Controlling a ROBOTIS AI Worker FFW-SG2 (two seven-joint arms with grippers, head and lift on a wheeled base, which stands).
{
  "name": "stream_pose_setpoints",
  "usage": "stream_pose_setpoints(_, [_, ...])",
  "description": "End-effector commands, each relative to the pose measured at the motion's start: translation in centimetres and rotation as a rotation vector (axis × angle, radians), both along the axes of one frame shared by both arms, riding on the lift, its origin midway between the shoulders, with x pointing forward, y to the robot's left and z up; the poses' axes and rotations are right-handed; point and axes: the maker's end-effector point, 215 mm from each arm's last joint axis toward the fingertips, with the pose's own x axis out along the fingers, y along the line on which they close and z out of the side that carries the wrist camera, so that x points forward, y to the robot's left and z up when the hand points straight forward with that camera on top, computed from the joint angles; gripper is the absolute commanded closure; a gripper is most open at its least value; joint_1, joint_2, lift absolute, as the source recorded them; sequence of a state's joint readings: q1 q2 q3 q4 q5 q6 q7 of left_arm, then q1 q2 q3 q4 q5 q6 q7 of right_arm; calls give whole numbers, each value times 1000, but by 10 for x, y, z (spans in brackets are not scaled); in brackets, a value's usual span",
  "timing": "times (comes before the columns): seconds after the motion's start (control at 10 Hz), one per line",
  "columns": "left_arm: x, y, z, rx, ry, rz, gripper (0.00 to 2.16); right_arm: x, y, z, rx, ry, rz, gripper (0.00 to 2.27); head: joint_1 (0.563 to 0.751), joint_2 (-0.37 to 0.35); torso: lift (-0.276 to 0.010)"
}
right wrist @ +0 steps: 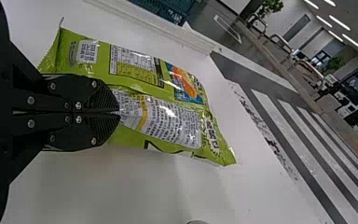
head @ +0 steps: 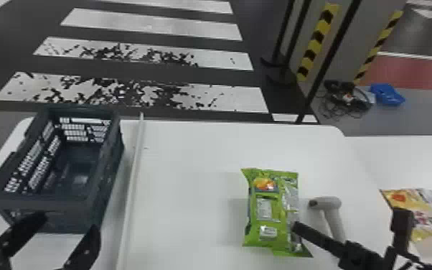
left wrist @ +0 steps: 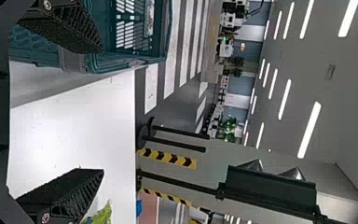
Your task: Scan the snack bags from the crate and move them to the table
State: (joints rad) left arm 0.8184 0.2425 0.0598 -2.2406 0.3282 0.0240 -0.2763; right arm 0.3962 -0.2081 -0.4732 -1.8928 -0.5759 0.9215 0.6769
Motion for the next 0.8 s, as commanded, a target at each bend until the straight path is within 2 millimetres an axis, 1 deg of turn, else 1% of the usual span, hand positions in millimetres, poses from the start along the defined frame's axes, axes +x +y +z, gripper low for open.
stream_pose_setpoints(0.0, [0,-1,3,-7,-17,2,83,-10,-5,30,-7,-37,2,2246,695,-176,-95])
stream_pose_setpoints(0.1, [-1,-2,1,-12,-20,4,83,-11,-15,43,-14,-63,-23,2246,695,-181,-95])
stream_pose_setpoints(0.2, [-2,-2,-3,-14,-18,3,83,-9,-33,53,-20,-90,-77,2246,695,-193,-95])
stream_pose_setpoints(0.4, [-5,-3,-6,-31,-31,-1,83,3,-83,71,-61,-126,-183,2246,695,-251,-95])
stream_pose_setpoints(0.5, [-5,-2,-7,-34,-35,0,83,14,-111,77,-75,-134,-241,2246,695,-273,-95])
stream_pose_setpoints(0.6, [-5,0,-4,-34,-42,2,83,25,-136,78,-91,-138,-291,2246,695,-307,-95])
stream_pose_setpoints(0.7, [-6,2,-4,-33,-42,4,83,36,-160,73,-118,-120,-333,2246,695,-344,-95])
